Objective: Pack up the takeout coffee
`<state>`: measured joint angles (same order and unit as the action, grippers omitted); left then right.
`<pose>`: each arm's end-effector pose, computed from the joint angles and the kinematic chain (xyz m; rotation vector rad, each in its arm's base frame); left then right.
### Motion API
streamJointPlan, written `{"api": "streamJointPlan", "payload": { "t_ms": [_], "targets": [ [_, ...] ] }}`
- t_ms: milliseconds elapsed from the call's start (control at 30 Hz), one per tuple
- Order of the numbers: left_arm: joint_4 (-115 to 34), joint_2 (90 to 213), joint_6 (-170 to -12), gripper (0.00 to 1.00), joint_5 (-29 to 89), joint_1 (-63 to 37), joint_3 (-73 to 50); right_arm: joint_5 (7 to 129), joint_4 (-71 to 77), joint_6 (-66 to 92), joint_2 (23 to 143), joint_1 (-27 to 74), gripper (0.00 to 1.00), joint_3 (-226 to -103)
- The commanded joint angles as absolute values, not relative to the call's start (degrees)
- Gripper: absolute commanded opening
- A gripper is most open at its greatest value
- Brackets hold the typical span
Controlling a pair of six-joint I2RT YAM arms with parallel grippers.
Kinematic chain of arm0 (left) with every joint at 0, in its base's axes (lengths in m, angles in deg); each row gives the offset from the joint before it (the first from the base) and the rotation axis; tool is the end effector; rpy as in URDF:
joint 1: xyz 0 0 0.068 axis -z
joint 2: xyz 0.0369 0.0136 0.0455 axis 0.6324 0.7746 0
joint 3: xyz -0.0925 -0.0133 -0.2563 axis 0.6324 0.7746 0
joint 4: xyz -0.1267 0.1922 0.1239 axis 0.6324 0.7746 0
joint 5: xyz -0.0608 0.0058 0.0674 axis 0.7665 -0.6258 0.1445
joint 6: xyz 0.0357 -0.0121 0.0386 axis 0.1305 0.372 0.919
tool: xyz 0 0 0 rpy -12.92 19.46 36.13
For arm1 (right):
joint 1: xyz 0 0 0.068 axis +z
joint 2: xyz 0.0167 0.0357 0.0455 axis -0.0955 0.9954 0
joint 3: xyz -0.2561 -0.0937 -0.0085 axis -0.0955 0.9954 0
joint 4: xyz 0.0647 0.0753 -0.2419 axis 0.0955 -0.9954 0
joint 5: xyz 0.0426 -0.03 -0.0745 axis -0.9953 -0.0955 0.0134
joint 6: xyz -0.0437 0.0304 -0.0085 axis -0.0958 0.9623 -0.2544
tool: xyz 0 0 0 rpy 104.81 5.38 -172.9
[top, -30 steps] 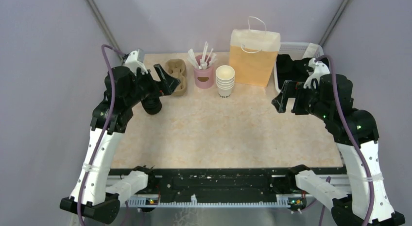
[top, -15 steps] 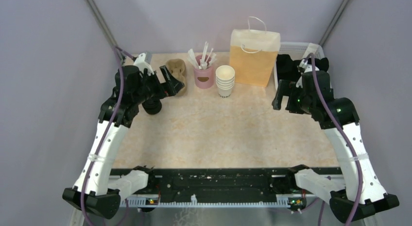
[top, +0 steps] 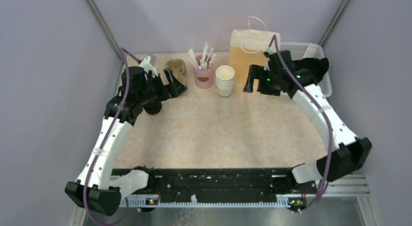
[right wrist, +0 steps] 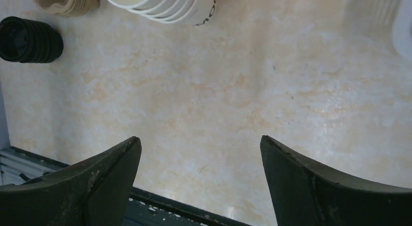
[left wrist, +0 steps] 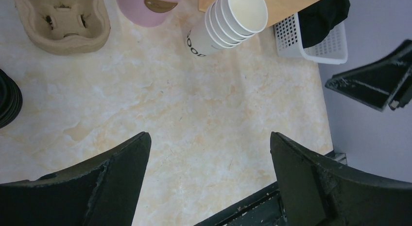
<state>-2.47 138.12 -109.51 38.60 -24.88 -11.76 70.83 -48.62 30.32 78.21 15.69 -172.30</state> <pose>0.2140 -0.0655 0.4033 -0.0970 2.0851 -0.7821 0.2517 0.1004 0.3810 0.0204 2.4090 0.4660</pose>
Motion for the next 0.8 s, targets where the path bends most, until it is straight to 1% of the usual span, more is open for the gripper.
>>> {"api": "streamJointPlan", "payload": {
  "t_ms": [0,100,300,333,567,767],
  "targets": [
    [-3.9,137.5,-108.2,0.99,38.7,-24.6,-10.1,72.5,-43.4,32.1,87.1,18.2,0.90,-182.9],
    [-4.2,138.2,-107.0,0.98,39.1,-24.6,-9.2,77.3,-40.5,32.3,93.2,19.9,0.85,-187.0],
    [-3.8,141.4,-104.6,0.98,39.5,-24.6,-10.3,80.4,-42.3,33.1,105.1,20.9,0.60,-200.0],
    [-3.8,142.0,-104.3,0.98,39.7,-24.7,-10.5,82.1,-43.6,32.8,107.1,21.6,0.58,-202.5],
    [-3.5,145.4,-101.4,0.98,40.5,-24.7,-12.2,93.3,-51.4,29.7,118.6,25.5,0.57,-217.5],
    [-1.7,147.9,-96.9,0.98,40.1,-24.7,-15.3,100.4,-53.6,26.6,123.5,29.1,0.53,-222.5]
  ]
}}
